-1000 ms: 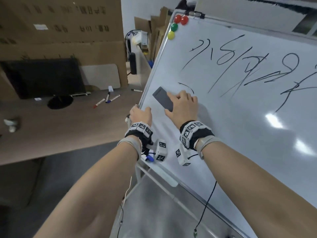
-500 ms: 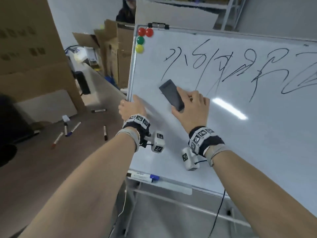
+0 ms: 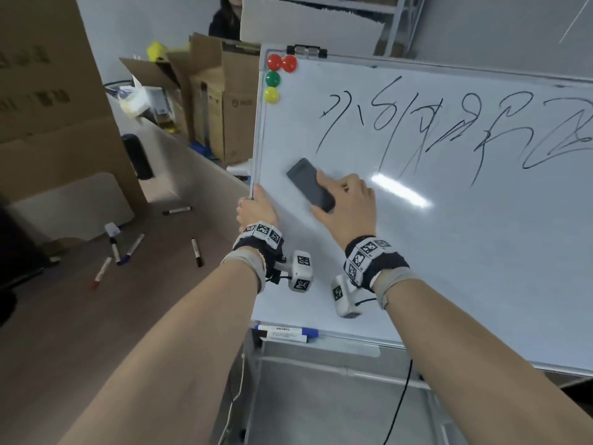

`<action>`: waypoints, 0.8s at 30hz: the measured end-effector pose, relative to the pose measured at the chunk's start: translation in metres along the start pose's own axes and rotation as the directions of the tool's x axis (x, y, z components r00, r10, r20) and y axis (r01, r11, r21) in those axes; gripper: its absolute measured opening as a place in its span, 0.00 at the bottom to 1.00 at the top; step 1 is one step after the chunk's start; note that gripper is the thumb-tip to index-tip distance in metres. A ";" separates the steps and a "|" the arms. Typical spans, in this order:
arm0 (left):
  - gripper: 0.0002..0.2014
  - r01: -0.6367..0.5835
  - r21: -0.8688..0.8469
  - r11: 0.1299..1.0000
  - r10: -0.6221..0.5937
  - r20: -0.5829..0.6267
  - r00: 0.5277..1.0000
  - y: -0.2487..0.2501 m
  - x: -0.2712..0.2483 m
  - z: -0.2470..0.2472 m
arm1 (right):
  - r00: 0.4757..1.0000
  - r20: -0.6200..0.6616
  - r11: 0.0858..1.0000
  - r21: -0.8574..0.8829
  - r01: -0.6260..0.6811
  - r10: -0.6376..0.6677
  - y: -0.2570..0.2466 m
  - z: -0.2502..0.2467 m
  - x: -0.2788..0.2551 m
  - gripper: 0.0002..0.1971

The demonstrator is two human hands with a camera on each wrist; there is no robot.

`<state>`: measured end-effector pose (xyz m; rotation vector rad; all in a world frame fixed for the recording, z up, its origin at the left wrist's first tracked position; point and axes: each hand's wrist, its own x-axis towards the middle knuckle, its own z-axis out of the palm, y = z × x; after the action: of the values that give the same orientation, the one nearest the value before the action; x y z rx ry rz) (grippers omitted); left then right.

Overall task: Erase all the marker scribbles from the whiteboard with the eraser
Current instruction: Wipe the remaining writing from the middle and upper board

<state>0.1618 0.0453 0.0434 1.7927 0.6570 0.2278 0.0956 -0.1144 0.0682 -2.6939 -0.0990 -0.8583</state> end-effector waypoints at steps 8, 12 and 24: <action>0.31 -0.021 0.062 0.998 0.020 0.028 0.999 0.001 -0.008 0.005 | 0.995 0.009 0.990 -0.102 0.097 -0.097 0.017 0.005 -0.004 0.32; 0.30 -0.042 0.038 0.998 0.041 0.040 0.998 -0.005 -0.015 0.011 | 0.999 0.011 0.990 -0.134 0.039 -0.038 0.033 -0.010 -0.012 0.32; 0.27 -0.057 -0.018 0.998 0.058 0.040 0.998 -0.013 -0.012 0.004 | 0.999 -0.007 0.990 -0.139 0.038 -0.039 0.030 -0.009 -0.012 0.31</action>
<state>0.1496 0.0379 0.0316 1.7967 0.5738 0.2342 0.0857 -0.1459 0.0605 -2.8253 -0.0926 -0.9209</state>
